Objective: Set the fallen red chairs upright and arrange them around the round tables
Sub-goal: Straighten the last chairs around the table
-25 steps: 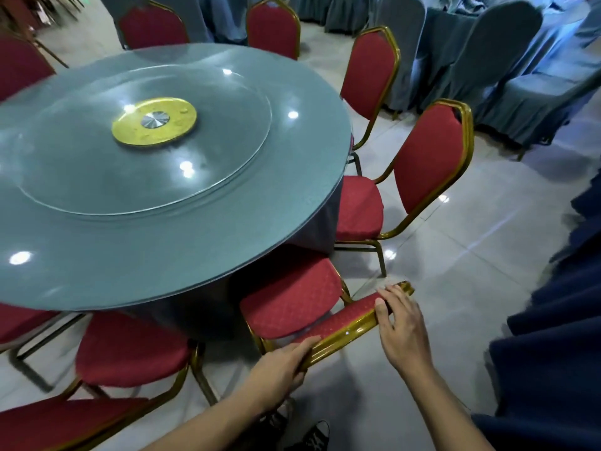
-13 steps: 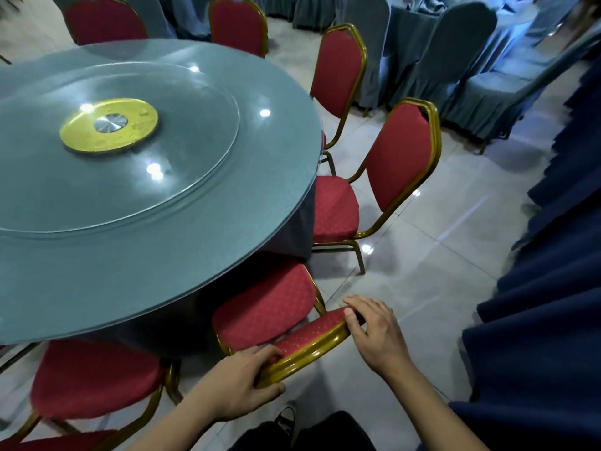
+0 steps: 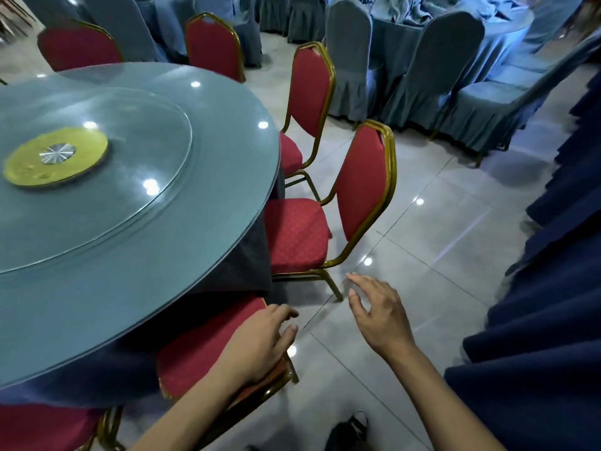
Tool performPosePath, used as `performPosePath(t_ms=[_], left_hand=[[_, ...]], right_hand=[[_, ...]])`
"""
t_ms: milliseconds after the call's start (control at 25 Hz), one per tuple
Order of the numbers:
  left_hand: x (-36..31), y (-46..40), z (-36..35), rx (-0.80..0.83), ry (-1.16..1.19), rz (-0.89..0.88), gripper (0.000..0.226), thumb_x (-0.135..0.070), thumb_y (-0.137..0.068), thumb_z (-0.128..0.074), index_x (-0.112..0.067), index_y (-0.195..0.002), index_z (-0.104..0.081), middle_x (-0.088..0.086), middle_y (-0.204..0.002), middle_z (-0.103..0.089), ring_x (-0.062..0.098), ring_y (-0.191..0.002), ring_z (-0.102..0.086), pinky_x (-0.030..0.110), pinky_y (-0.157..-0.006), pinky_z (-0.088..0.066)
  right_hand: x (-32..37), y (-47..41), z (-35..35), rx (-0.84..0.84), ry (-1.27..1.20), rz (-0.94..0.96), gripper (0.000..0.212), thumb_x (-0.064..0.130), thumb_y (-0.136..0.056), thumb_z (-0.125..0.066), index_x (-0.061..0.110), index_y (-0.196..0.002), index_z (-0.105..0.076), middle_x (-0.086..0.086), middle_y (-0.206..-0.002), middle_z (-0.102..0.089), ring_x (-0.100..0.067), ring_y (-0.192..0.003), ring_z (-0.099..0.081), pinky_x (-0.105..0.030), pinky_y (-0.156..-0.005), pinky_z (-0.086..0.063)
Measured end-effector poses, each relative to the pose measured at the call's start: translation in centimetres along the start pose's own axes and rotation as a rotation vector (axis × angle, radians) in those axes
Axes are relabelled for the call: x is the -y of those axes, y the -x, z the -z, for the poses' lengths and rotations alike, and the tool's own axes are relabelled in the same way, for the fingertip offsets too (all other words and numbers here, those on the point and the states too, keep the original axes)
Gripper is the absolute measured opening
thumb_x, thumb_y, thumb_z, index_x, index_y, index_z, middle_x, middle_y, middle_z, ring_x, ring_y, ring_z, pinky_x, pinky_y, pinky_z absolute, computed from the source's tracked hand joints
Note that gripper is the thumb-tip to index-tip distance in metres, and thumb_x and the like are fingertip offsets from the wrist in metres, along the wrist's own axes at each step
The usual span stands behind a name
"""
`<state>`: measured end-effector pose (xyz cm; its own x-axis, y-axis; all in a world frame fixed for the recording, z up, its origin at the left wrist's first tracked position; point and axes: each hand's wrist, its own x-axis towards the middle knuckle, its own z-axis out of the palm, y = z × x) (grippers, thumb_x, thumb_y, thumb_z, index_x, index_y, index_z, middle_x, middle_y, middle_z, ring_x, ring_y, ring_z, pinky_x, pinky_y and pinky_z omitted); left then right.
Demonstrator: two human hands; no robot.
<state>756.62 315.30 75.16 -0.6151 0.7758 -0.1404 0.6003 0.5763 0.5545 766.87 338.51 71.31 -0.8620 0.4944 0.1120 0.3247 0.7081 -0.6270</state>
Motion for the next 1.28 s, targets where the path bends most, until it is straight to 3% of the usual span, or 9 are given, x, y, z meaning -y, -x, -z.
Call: performPosePath(t_ms=[200,480,1000,1280], left_hand=[[-8.0,-8.9,-2.5,-0.107,0.042,0.067,0.029,-0.040,-0.101,-0.048,-0.030,-0.128,-0.055,-0.014,-0.121,-0.057,0.005,-0.109,-0.054,0.029,-0.096,-0.046],[-14.2,-21.7,-3.7,-0.178,0.053,0.091,0.024,-0.035,-0.100,-0.049,-0.028,-0.122,-0.057,-0.011,-0.113,-0.059,0.010,-0.105,-0.056,0.032,-0.092,-0.046],[-17.9,-52.4,-1.0,-0.344,0.152,0.161,0.030,-0.037,-0.097,-0.049,-0.029,-0.125,-0.054,-0.009,-0.119,-0.057,0.014,-0.108,-0.058,0.039,-0.092,-0.049],[-15.6,-65.1,0.5,-0.400,0.121,0.366,0.036,-0.039,-0.097,-0.050,-0.032,-0.133,-0.050,-0.013,-0.127,-0.048,0.010,-0.109,-0.054,0.033,-0.095,-0.049]], right_hand=[[-7.7,-6.6,6.4,0.025,0.009,0.039,0.038,0.035,-0.101,-0.053,0.028,-0.138,-0.057,0.006,-0.133,-0.063,-0.003,-0.115,-0.048,-0.030,-0.100,-0.045],[-15.4,-18.7,12.4,-0.007,0.005,0.073,0.037,0.033,-0.101,-0.054,0.027,-0.137,-0.058,0.005,-0.132,-0.064,-0.012,-0.119,-0.055,-0.026,-0.096,-0.039],[-24.8,-46.3,20.2,0.097,0.015,0.086,0.039,0.031,-0.101,-0.053,0.031,-0.139,-0.056,0.006,-0.138,-0.060,-0.014,-0.125,-0.053,-0.035,-0.102,-0.046],[-28.2,-64.1,18.7,0.213,-0.055,0.226,0.039,0.026,-0.100,-0.056,0.031,-0.138,-0.057,0.008,-0.134,-0.062,-0.013,-0.121,-0.055,-0.037,-0.101,-0.049]])
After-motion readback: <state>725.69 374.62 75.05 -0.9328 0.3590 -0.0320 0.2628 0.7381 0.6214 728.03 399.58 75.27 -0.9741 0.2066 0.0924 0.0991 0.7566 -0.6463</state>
